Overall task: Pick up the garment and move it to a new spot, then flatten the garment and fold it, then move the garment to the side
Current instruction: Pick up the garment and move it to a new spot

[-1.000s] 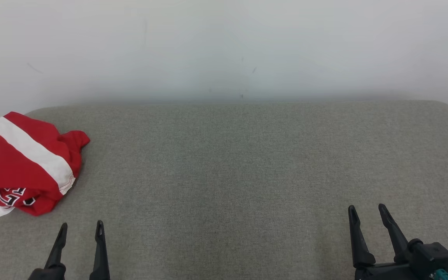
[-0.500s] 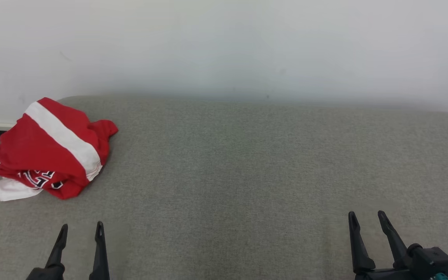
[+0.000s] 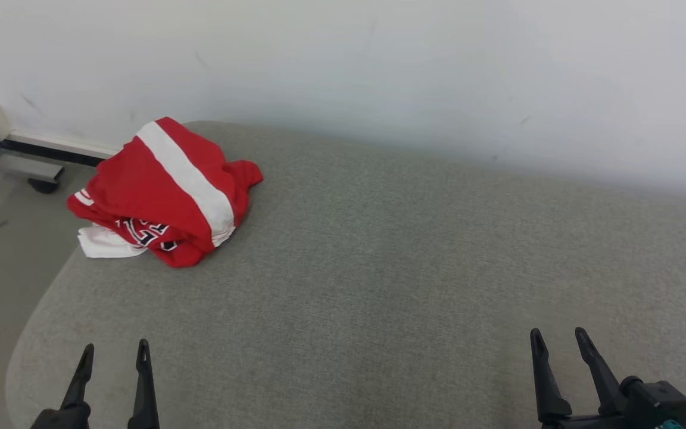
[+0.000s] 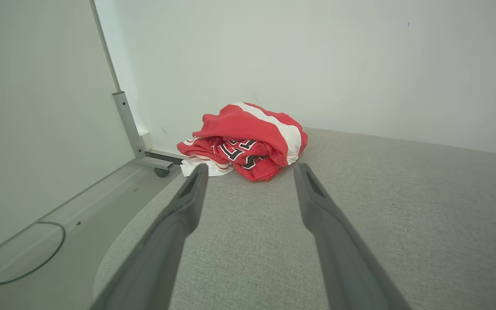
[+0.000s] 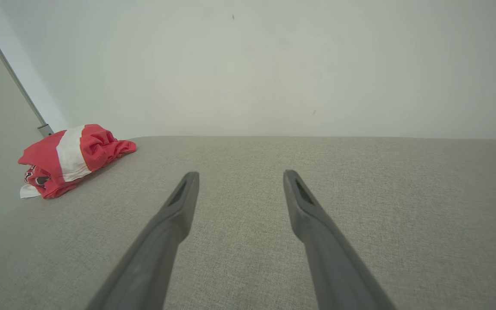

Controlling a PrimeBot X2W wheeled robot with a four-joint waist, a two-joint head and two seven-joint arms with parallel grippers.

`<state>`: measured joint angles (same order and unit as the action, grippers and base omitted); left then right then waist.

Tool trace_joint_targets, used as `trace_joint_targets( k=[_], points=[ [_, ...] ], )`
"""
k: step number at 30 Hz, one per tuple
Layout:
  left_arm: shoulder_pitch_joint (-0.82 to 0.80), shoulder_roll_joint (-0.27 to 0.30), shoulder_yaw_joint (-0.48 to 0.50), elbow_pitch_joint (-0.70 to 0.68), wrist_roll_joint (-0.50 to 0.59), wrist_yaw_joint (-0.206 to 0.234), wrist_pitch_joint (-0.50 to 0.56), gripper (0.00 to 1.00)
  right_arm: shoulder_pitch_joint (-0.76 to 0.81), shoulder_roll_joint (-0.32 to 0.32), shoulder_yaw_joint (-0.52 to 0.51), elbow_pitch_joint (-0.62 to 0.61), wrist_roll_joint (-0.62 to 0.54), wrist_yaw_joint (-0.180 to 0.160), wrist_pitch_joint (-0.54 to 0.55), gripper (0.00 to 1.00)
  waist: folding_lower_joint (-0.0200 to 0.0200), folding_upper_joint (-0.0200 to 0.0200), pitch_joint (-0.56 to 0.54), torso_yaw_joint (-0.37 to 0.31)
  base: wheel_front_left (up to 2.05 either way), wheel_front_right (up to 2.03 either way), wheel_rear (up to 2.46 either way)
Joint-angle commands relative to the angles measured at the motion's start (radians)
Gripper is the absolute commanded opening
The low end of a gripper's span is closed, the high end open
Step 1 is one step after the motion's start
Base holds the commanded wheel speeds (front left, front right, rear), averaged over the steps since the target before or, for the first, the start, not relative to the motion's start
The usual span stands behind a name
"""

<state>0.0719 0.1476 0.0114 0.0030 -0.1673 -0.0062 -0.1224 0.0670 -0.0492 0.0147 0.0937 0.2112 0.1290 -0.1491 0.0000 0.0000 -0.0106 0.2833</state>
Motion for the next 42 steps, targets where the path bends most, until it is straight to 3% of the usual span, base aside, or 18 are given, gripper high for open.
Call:
trace_joint_targets(
  k=[1, 21, 37, 42],
  points=[
    [0.004, 0.006, 0.003, -0.002, 0.001, 0.005, 0.0, 1.0, -0.001, -0.002, 0.003, 0.002, 0.009, 0.003, -0.001, 1.0, 0.0, 0.0, 0.002, 0.055, 0.0, 0.0, 0.0],
    [0.011, 0.026, 0.011, -0.001, -0.016, 0.029, 0.005, 1.0, -0.001, -0.002, 0.015, 0.013, 0.011, 0.003, 0.0, 1.0, 0.0, 0.0, -0.005, 0.221, 0.0, 0.0, 0.0],
    [0.022, 0.039, 0.028, -0.019, -0.024, 0.061, 0.009, 1.0, -0.015, -0.002, 0.032, 0.029, 0.013, 0.003, -0.012, 1.0, 0.0, 0.0, -0.006, 0.226, 0.0, 0.0, 0.0],
    [-0.035, 0.053, 0.046, -0.01, -0.046, 0.054, 0.002, 1.0, -0.031, -0.002, 0.035, 0.022, 0.004, 0.003, -0.015, 1.0, 0.0, 0.0, 0.015, 0.199, 0.0, 0.0, 0.0]
  ],
)
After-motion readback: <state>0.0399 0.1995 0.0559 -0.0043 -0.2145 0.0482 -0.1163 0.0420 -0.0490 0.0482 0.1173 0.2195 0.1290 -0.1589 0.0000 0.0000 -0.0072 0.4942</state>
